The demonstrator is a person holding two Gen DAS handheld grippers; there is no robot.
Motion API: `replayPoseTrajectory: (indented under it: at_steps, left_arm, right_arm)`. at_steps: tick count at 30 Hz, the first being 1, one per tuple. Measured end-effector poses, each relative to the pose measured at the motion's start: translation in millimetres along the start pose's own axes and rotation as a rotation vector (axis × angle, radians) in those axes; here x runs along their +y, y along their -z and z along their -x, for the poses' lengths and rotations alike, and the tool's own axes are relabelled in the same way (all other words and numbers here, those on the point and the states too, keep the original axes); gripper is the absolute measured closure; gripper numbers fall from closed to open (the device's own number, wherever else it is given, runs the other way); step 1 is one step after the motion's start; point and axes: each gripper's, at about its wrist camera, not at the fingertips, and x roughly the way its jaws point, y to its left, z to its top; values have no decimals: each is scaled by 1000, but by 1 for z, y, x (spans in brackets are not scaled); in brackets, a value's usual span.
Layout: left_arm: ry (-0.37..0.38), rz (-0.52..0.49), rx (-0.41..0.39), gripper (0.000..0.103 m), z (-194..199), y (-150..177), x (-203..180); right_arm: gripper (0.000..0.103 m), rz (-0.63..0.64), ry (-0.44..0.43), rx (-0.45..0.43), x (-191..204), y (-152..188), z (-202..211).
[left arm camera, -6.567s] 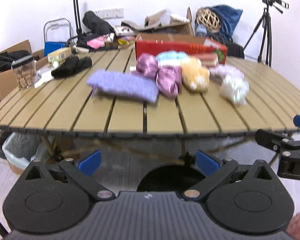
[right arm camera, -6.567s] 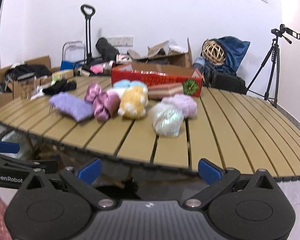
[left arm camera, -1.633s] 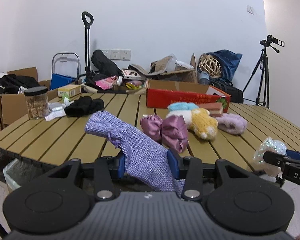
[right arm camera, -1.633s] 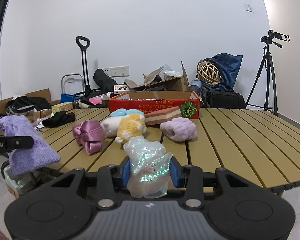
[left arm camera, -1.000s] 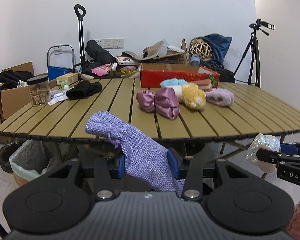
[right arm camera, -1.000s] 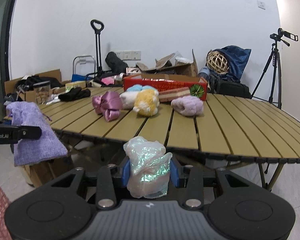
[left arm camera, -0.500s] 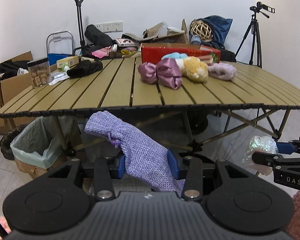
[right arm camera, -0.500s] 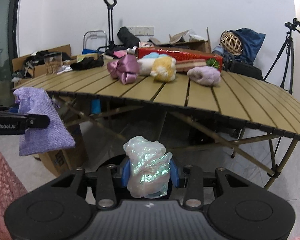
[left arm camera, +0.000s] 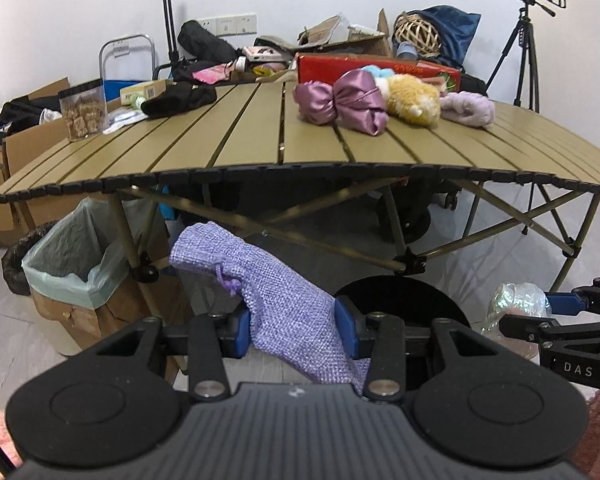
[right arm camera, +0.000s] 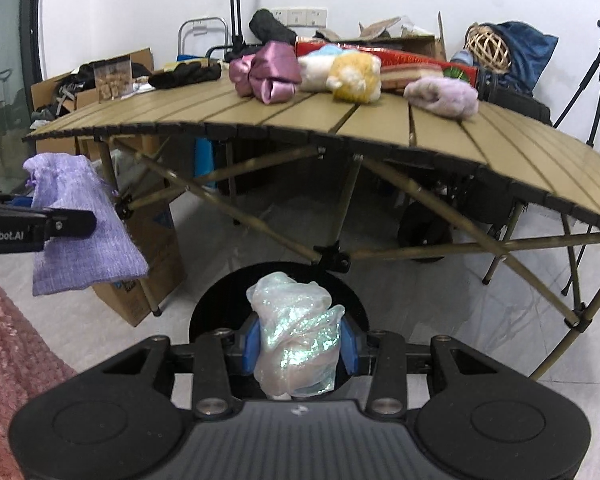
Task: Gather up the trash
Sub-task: 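Carry both held items down under the table edge over the black bin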
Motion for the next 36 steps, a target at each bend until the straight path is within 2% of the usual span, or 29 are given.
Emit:
replayPoseTrajectory:
  at_steps: [21,36]
  left_arm:
    - [-86,6,89,60,-54,6,15]
    - [-97,15,162,60,-77,16,18]
  right_arm:
    - [64,-9,-37,85,3,-11,-84]
    - [64,-12,-26,151,4,-4,-137]
